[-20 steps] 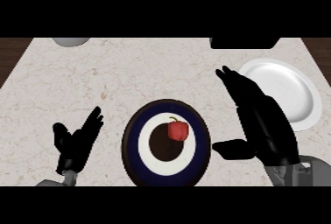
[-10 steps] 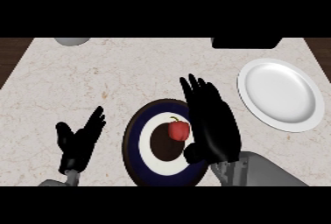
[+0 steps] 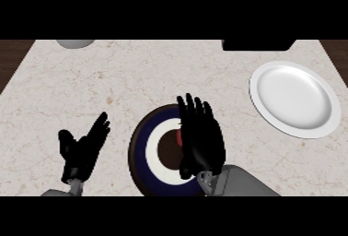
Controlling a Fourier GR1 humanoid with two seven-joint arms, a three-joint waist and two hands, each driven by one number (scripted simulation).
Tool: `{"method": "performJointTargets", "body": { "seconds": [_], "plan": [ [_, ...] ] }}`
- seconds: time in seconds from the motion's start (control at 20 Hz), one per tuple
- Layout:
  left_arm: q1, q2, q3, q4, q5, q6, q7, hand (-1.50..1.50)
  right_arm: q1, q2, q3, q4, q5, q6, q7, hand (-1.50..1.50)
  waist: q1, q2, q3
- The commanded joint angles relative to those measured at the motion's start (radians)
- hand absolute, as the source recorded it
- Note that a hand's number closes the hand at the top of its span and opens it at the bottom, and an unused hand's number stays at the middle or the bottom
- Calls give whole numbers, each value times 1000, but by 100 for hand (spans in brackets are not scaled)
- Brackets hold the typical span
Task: Pick the bell pepper from the plate and place it in the plate
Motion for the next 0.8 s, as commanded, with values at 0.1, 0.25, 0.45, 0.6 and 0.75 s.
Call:
{"method": "performJointTargets", "body": {
  "seconds": [0.1, 0.25, 0.45, 0.6, 0.75],
  "plan": [
    [21, -52, -24, -31, -64, 36, 51, 0, 41, 90, -42, 69, 75, 11, -29, -150, -1, 2, -3],
    [48, -37, 16, -32, -48, -13, 20, 0, 68, 108, -21, 59, 131, 40, -1, -150, -2, 2, -3],
    [20, -39, 28, -16, -63, -17, 33, 0, -30, 115, -70, 214, 134, 18, -6, -150, 2, 3, -3],
    [78, -43, 26, -45, -55, -36, 21, 0, 48, 115, -7, 237, 198, -36, -4, -150, 3, 3, -3],
    [17, -28, 68, -50, -53, -56, 84, 0, 38, 115, -89, 215, 193, 31, -39, -150, -2, 2, -3]
  ]
}}
